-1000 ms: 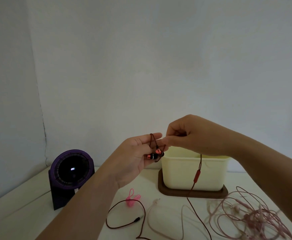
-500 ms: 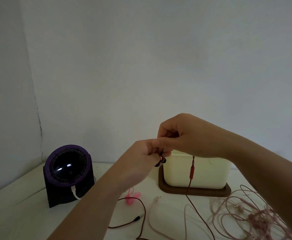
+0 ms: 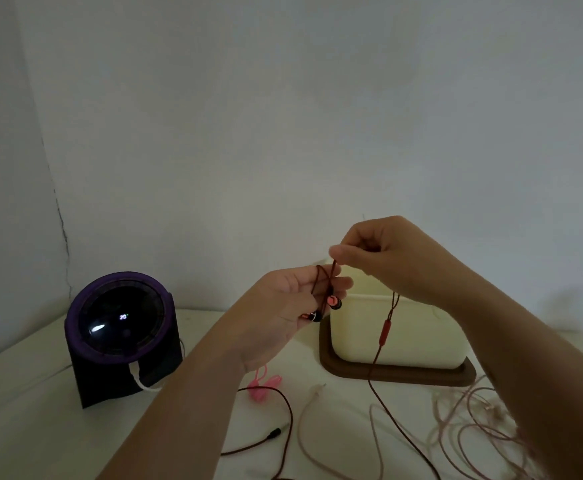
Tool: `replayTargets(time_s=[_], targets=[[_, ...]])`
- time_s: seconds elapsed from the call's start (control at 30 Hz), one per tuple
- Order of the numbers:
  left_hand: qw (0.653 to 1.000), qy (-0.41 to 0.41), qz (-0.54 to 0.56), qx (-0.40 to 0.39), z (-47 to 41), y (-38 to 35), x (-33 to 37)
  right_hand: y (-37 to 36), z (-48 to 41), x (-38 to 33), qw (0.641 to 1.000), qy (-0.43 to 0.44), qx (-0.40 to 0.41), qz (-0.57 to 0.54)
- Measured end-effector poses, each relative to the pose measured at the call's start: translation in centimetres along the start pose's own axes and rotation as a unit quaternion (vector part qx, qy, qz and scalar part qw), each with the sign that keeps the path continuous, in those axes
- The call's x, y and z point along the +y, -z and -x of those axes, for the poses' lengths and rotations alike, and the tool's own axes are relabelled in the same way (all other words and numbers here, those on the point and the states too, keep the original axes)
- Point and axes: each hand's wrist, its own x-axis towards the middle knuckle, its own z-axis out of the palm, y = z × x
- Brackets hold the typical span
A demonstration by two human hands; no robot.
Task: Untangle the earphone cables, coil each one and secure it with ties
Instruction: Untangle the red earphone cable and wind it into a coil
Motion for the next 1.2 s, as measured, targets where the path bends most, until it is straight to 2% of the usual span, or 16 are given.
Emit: replayTargets(time_s=[0.13, 0.33, 0.53, 0.63, 0.77, 0.83, 0.97, 1.07, 1.2], targets=[[0.997, 0.024, -0.079, -0.015, -0.9, 0.0, -0.5, -1.0, -0.1, 1.2, 0.999, -0.006, -0.024, -0.027], [0.997, 0.053, -0.054, -0.022, -1.8, 0.1, -1.6, -2.0, -0.5, 2.7, 0.998, -0.006, -0.029, -0.053], [0.997, 0.046, -0.056, -0.019, -2.1, 0.0, -2.2, -3.0, -0.7, 5.3, 0.990, -0.013, -0.010, -0.139], [0.999, 0.043, -0.022, -0.024, -2.1, -0.2, -2.1, -3.5, -0.7, 6.0, 0.973, -0.030, -0.022, -0.229], [0.993, 0.031, 0.109, -0.013, -2.2, -0.3, -1.4, -3.9, -0.8, 7.0, 0.950, -0.039, -0.028, -0.308], [0.984, 0.011, 0.178, 0.007, -2.3, -0.2, -1.3, -4.3, -0.7, 7.1, 0.962, -0.043, -0.029, -0.269], [0.964, -0.044, 0.257, 0.058, -3.1, 0.5, -1.6, -5.4, -0.2, 6.5, 0.991, -0.006, -0.071, -0.111], [0.961, -0.052, 0.252, 0.101, -3.5, 1.3, -2.2, -5.5, 0.2, 5.6, 0.994, 0.004, -0.098, -0.039], [0.967, -0.038, 0.224, 0.119, -3.5, 1.7, -2.9, -5.2, 0.7, 4.9, 0.990, 0.002, -0.140, 0.014]])
